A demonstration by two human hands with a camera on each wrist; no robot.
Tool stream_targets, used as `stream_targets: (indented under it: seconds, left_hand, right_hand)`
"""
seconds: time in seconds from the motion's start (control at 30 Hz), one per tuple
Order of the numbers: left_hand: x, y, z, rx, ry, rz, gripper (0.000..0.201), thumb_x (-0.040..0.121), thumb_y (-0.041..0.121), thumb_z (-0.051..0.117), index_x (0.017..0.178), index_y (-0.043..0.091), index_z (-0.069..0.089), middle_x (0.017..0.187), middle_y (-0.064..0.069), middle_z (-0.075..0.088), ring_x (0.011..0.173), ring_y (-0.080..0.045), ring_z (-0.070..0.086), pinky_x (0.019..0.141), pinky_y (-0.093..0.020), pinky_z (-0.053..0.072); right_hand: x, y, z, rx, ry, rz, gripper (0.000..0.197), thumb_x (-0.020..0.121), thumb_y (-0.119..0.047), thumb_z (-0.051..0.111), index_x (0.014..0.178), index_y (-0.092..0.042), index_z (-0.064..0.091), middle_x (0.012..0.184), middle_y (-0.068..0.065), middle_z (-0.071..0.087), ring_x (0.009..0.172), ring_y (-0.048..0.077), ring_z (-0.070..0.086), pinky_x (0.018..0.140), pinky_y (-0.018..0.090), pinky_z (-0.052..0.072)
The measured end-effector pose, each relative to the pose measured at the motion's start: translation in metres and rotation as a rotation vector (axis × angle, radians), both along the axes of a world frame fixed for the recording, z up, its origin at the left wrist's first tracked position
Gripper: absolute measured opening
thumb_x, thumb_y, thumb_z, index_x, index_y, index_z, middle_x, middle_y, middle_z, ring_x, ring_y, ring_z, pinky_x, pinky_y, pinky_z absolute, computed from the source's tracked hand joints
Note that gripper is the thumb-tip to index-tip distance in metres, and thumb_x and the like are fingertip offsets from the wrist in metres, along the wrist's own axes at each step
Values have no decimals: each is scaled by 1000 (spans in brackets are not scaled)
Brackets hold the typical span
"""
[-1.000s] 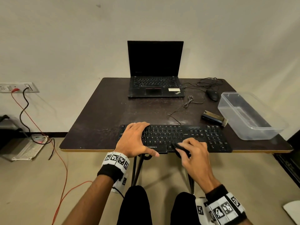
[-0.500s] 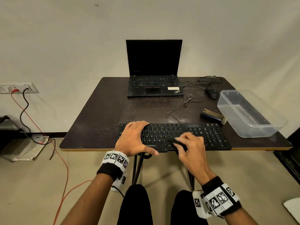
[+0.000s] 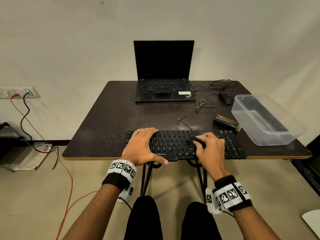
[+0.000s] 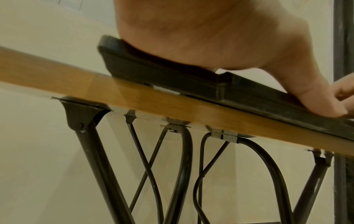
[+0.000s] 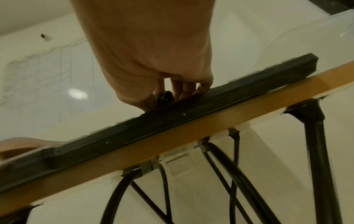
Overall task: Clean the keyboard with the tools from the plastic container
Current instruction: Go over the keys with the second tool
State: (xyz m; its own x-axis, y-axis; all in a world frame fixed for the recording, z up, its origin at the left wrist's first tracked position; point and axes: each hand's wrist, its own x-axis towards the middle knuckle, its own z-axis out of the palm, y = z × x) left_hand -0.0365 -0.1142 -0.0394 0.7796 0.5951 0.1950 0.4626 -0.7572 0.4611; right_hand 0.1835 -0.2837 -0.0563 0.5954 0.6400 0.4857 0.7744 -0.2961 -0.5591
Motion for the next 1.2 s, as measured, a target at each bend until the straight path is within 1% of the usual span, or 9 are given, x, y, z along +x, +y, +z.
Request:
stream_targets:
  seconds: [0.1, 0.23, 0.4, 0.53, 0.67, 0.83, 0.97, 1.13, 1.2]
  left_hand:
    - [0, 0, -1, 4, -6, -13, 127, 40, 96, 74, 145, 31, 45, 144, 17, 50, 134, -7, 40, 124, -32, 20]
    - [0, 1, -1, 5, 12, -2, 129, 40, 97, 74, 147, 30, 44, 145, 15, 50, 136, -9, 40, 124, -32, 21]
    - [0, 0, 0, 3, -6, -20, 128, 41, 95, 75, 146, 29, 45, 144, 16, 50, 135, -6, 39, 122, -28, 18]
    - [0, 0, 0, 7, 2, -7, 126, 41, 96, 75, 145, 30, 46, 143, 17, 50, 133, -6, 40, 124, -33, 22]
    - [-1, 1, 0, -3, -7, -19, 126, 40, 96, 74, 145, 31, 46, 142, 18, 49, 129, 0, 36, 123, -31, 21]
    - [1, 4, -4, -5, 21, -1, 128, 37, 103, 67, 143, 36, 44, 141, 20, 49, 135, -10, 41, 123, -36, 26]
    - [2, 5, -6, 6, 12, -22, 127, 37, 103, 67, 142, 35, 45, 141, 21, 50, 133, -7, 42, 123, -35, 25]
    - [1, 6, -9, 1, 24, 2, 130, 35, 105, 66, 144, 37, 43, 142, 21, 49, 137, -10, 41, 124, -38, 26]
    - [1, 6, -8, 7, 22, -4, 129, 37, 104, 67, 144, 36, 44, 142, 21, 49, 136, -9, 42, 124, -38, 24]
  right_hand:
    - [-13, 2, -2, -30, -86, 147, 16, 88, -12, 82, 102, -20, 83, 93, -6, 67, 83, 15, 61, 83, 37, 37]
    - [12, 7, 3, 0, 31, -23, 12, 92, -14, 78, 103, -19, 83, 96, -3, 68, 87, 19, 63, 89, 35, 34]
    - [-13, 17, 1, -41, -42, 124, 15, 92, -13, 79, 105, -18, 82, 96, -5, 66, 87, 15, 59, 84, 33, 34]
    - [8, 24, 10, -28, 46, -61, 10, 94, -14, 76, 101, -16, 82, 100, 2, 69, 90, 25, 64, 90, 42, 42]
    - [-8, 41, 12, -181, -60, 128, 12, 98, -20, 71, 104, -23, 82, 102, -3, 67, 95, 20, 61, 88, 38, 33]
    - [14, 47, 16, -173, 10, -43, 16, 99, -21, 69, 108, -24, 82, 108, 1, 69, 100, 24, 63, 92, 41, 35]
    - [-4, 47, 10, -177, -131, 143, 15, 95, -19, 74, 105, -26, 82, 100, -5, 67, 94, 20, 59, 82, 33, 24]
    - [31, 32, 17, -183, -60, -110, 16, 94, -22, 75, 108, -24, 83, 104, 2, 72, 99, 26, 63, 88, 41, 33]
    - [27, 34, 16, -237, -120, -69, 14, 95, -22, 74, 106, -23, 83, 102, 1, 71, 97, 24, 61, 89, 41, 33]
